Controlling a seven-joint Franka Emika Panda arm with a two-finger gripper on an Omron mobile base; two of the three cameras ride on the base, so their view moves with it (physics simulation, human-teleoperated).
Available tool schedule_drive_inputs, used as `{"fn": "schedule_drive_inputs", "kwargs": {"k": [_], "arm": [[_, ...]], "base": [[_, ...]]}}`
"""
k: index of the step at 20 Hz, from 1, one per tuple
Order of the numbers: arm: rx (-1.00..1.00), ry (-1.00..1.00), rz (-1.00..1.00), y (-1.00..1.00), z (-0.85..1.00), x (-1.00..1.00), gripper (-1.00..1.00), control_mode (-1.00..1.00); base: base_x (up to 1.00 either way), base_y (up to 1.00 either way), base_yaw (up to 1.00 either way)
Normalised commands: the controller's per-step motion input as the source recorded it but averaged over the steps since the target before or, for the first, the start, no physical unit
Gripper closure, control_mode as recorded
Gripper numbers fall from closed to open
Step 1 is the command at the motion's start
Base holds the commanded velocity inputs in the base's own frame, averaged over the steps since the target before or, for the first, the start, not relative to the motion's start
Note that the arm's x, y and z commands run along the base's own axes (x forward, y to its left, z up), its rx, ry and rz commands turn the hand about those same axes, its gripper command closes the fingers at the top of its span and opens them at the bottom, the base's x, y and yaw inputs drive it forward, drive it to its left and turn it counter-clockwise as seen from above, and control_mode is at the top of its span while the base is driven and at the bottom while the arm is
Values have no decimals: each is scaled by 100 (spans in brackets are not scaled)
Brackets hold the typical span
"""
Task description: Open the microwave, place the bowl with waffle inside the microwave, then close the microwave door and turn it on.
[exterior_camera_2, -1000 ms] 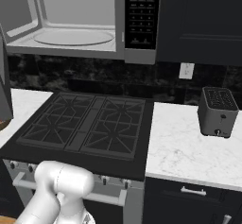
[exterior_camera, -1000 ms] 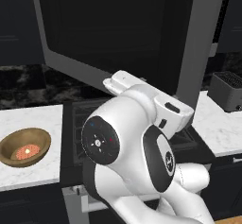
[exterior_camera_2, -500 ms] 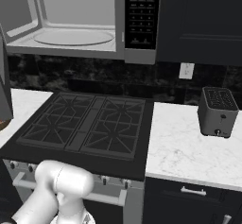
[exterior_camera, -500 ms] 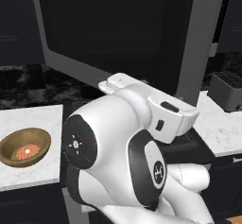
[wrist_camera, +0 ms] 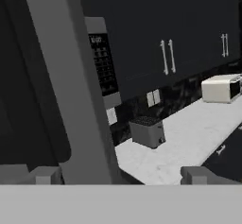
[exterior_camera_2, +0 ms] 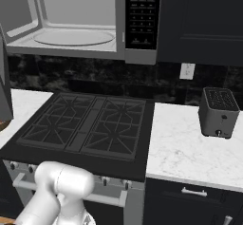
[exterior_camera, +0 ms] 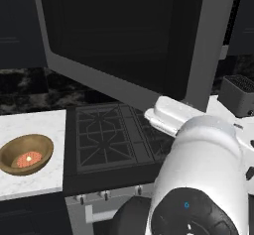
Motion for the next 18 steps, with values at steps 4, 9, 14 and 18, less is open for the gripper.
{"fn": "schedule_drive_inputs", "kwargs": {"k": [4,9,14,18], "arm": [[29,8,50,-65,0,-21,-100,-100],[27,9,68,-34,0,-8,-100,-100],[31,18,62,-26,-3,59,-100,-100],[33,17,60,-25,-1,86,-100,-100]], "base": [[0,0,0],[0,0,0],[0,0,0],[0,0,0]]}}
